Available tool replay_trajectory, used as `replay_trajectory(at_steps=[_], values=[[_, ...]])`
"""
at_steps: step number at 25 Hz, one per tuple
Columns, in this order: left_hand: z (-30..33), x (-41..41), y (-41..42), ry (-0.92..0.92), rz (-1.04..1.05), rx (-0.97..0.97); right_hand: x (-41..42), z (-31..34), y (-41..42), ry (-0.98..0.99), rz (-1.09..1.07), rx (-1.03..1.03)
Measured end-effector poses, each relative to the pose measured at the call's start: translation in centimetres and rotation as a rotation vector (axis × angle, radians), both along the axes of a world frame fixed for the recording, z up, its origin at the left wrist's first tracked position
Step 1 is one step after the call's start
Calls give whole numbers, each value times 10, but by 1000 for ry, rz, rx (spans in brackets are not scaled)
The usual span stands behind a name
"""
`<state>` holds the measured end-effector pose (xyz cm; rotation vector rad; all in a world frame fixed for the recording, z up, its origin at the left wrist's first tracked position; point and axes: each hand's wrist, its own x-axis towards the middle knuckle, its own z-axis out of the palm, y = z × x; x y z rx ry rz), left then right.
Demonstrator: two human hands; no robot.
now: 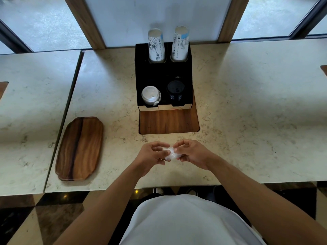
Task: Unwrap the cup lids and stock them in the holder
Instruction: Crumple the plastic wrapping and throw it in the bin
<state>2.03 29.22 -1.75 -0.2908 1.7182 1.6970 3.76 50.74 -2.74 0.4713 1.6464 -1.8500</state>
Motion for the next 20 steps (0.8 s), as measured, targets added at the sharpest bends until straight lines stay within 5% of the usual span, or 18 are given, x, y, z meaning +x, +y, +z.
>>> replay_trajectory(at_steps=[10,20], values=[[-8,2,15,242,137,-357,1,-10,-15,124,-153,269],[-17,-2,11,59,122,-91,11,-17,-10,81,-324,200]])
